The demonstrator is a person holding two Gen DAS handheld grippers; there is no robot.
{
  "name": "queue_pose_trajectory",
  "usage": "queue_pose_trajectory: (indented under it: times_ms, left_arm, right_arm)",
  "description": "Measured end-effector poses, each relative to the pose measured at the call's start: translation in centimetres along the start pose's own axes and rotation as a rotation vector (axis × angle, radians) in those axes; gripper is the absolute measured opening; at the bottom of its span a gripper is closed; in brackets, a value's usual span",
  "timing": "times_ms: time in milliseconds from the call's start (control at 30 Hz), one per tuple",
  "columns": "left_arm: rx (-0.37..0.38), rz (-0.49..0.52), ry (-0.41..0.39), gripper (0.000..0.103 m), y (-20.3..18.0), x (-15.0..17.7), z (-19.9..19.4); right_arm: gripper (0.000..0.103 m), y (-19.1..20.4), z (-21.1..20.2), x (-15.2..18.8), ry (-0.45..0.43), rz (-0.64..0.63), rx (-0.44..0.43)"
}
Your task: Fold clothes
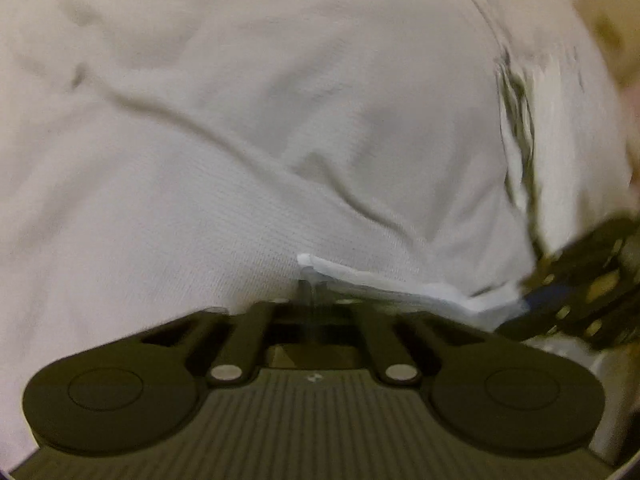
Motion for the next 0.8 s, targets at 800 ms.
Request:
queue_pose_trajectory:
  times_ms: [800]
  left_arm:
    - [-0.296, -0.217, -0.227, 0.038, 7.0, 6.4, -11.9]
  right_arm:
    - [0.027, 0.6, 2.2, -2.7, -0.006, -0.201, 0.226]
Point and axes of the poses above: each gripper's, at about its wrist camera, not at the fingertips, and z roughly the way its jaws point, y to its left, x to its underside, the point moved 7 cm from there along z, roughly the way its jaws point, and after that the axes turned 4 degrees about -x, right-handed, at the moved point
